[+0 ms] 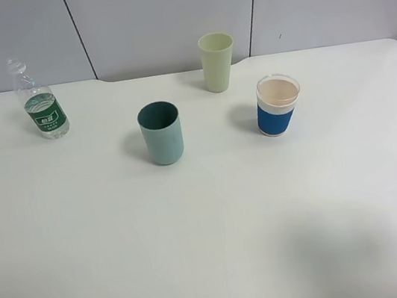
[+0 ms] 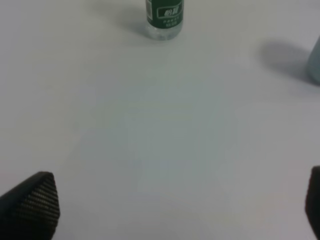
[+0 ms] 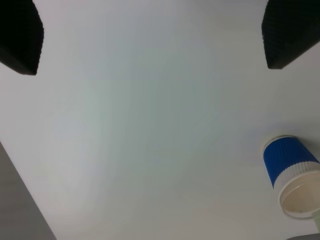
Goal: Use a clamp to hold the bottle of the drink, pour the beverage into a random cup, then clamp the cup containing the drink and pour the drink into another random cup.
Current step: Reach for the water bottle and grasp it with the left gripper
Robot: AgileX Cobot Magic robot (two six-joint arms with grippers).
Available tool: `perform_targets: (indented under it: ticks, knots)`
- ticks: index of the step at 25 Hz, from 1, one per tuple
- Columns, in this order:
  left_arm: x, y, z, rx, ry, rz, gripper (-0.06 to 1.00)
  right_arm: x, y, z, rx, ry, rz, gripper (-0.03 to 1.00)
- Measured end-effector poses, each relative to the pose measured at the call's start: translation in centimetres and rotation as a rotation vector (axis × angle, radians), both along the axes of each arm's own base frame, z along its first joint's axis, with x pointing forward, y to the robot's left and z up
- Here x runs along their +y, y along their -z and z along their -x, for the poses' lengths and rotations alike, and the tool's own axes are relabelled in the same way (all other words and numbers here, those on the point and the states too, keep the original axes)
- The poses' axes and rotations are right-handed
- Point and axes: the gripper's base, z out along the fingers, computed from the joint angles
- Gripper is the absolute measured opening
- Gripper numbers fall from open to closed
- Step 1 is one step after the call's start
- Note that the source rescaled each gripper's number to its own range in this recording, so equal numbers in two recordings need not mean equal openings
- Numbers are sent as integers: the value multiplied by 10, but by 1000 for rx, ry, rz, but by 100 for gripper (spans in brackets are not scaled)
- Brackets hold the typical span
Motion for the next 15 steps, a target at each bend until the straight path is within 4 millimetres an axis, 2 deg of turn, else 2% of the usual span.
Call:
perform_targets:
  ticks: [15]
  knots:
    - [0, 0, 0, 0, 0, 0, 100, 0, 0, 0, 0, 0, 0, 71]
